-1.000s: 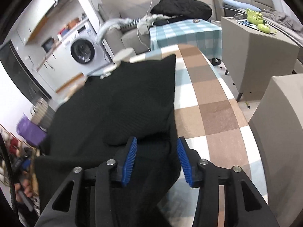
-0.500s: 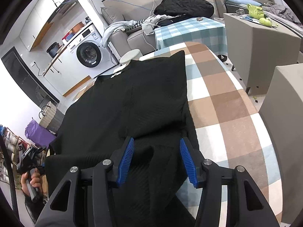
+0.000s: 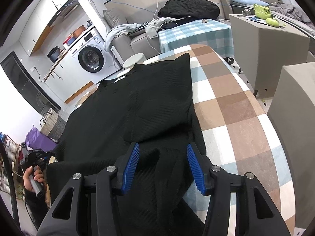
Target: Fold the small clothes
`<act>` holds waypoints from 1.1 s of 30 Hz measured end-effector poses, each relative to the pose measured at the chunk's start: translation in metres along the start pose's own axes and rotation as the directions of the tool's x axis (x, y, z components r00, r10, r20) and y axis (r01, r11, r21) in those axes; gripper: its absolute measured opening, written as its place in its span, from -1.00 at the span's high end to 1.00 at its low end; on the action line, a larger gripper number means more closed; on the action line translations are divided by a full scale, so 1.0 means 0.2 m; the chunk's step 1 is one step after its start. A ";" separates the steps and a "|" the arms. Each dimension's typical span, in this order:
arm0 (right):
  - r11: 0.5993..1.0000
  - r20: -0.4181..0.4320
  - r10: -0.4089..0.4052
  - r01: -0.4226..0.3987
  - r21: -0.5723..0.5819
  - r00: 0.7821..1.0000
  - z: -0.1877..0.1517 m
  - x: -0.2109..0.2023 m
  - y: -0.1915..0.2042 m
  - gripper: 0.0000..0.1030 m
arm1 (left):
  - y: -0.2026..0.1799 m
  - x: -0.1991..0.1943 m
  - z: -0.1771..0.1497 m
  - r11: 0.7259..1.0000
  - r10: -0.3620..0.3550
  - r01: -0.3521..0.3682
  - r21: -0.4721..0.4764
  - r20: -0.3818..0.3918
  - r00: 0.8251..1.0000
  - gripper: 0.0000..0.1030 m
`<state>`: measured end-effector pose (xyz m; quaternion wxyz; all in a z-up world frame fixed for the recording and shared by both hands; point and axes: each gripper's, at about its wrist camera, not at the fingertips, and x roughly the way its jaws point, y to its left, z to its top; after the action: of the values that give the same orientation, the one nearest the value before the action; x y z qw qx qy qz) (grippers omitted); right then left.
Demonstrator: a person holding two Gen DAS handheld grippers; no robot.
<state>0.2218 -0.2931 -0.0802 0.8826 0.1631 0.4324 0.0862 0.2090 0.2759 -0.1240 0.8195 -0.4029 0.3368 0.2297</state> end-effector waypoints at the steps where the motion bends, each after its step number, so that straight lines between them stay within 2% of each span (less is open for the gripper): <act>1: 1.000 0.002 -0.001 0.001 0.005 1.000 0.00 -0.01 -0.01 0.00 | -0.10 -0.04 0.01 0.997 0.008 -0.012 0.078 0.050 0.999 0.96; 3: 1.000 0.008 0.001 -0.002 0.011 1.000 -0.01 -0.02 -0.01 0.00 | -0.29 -0.10 0.00 0.979 0.002 -0.025 0.203 0.112 0.994 0.97; 4: 1.000 0.013 0.001 -0.001 0.014 1.000 -0.02 -0.03 -0.02 0.00 | -0.41 -0.13 -0.02 0.960 -0.027 -0.012 0.279 0.135 0.990 0.97; 5: 1.000 0.017 0.006 -0.006 0.018 1.000 -0.03 -0.04 -0.02 0.00 | -0.57 -0.16 -0.07 0.926 -0.086 0.026 0.376 0.144 0.986 0.97; 6: 1.000 0.018 0.008 -0.008 0.020 1.000 -0.03 -0.05 -0.03 0.00 | -0.70 -0.18 -0.11 0.890 -0.136 0.069 0.450 0.118 0.984 0.97; 7: 1.000 0.021 0.008 -0.008 0.023 1.000 -0.04 -0.05 -0.04 0.00 | -0.82 -0.18 -0.17 0.841 -0.187 0.122 0.527 0.071 0.980 0.97; 8: 1.000 0.020 0.006 -0.006 0.025 1.000 -0.04 -0.06 -0.04 0.00 | -0.94 -0.17 -0.26 0.771 -0.247 0.200 0.604 -0.005 0.969 0.96; 9: 1.000 0.018 0.003 -0.004 0.028 1.000 -0.04 -0.06 -0.05 0.00 | -1.04 -0.15 -0.36 0.694 -0.296 0.296 0.657 -0.115 0.948 0.94; 10: 1.000 0.017 0.000 -0.001 0.030 1.000 -0.04 -0.07 -0.06 0.00 | -1.11 -0.11 -0.45 0.643 -0.297 0.349 0.681 -0.197 0.934 0.84; 12: 0.999 0.023 -0.010 0.009 0.036 1.000 -0.05 -0.08 -0.07 0.00 | -1.14 -0.05 -0.57 0.596 -0.249 0.391 0.701 -0.301 0.920 0.42; 13: 0.999 0.027 -0.013 0.012 0.042 1.000 -0.05 -0.09 -0.08 0.00 | -1.14 -0.04 -0.60 0.591 -0.230 0.389 0.706 -0.315 0.921 -0.03; 14: 0.999 0.030 -0.015 0.013 0.046 0.999 -0.05 -0.10 -0.09 0.00 | -1.11 -0.03 -0.62 0.602 -0.224 0.377 0.704 -0.304 0.926 -0.27; 18: 0.998 0.032 -0.021 0.019 0.059 0.999 -0.07 -0.11 -0.13 -0.03 | -0.95 0.00 -0.57 0.684 -0.198 0.345 0.643 -0.291 0.936 -0.29; 19: 0.998 0.029 -0.021 0.019 0.063 0.999 -0.08 -0.11 -0.14 -0.03 | -0.91 0.01 -0.54 0.713 -0.188 0.323 0.623 -0.274 0.943 -0.29; 21: 0.997 0.021 -0.019 0.018 0.069 1.000 -0.08 -0.09 -0.15 -0.03 | -0.84 0.04 -0.50 0.750 -0.179 0.297 0.591 -0.250 0.951 -0.29; 23: 0.997 0.014 -0.016 0.015 0.072 1.000 -0.08 -0.08 -0.16 -0.03 | -0.80 0.07 -0.46 0.780 -0.187 0.298 0.550 -0.250 0.950 -0.29; 26: 0.998 0.007 -0.009 0.009 0.069 1.000 -0.08 -0.08 -0.15 -0.03 | -0.76 0.18 -0.42 0.814 -0.198 0.314 0.490 -0.274 0.941 -0.28; 28: 0.998 0.008 -0.007 0.007 0.068 1.000 -0.09 -0.09 -0.14 -0.03 | -0.74 0.22 -0.42 0.822 -0.221 0.344 0.454 -0.301 0.927 -0.26; 29: 0.998 0.007 -0.007 0.007 0.068 1.000 -0.09 -0.09 -0.14 -0.03 | -0.77 0.26 -0.42 0.823 -0.215 0.340 0.455 -0.305 0.928 -0.26; 31: 0.997 0.005 -0.015 0.014 0.077 1.000 -0.10 -0.10 -0.15 -0.04 | -0.84 0.36 -0.45 0.840 -0.160 0.287 0.460 -0.294 0.942 -0.26; 32: 0.997 0.003 -0.017 0.017 0.079 1.000 -0.11 -0.10 -0.15 -0.04 | -0.86 0.42 -0.44 0.857 -0.132 0.264 0.442 -0.306 0.943 -0.26; 33: 0.997 -0.001 -0.020 0.020 0.080 1.000 -0.11 -0.10 -0.15 -0.04 | -0.89 0.48 -0.45 0.867 -0.141 0.279 0.413 -0.334 0.932 -0.26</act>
<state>0.1925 -0.3228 -0.0893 0.8762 0.1942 0.4371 0.0600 0.3551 0.1121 -0.1453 0.8517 -0.2643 0.4523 -0.0092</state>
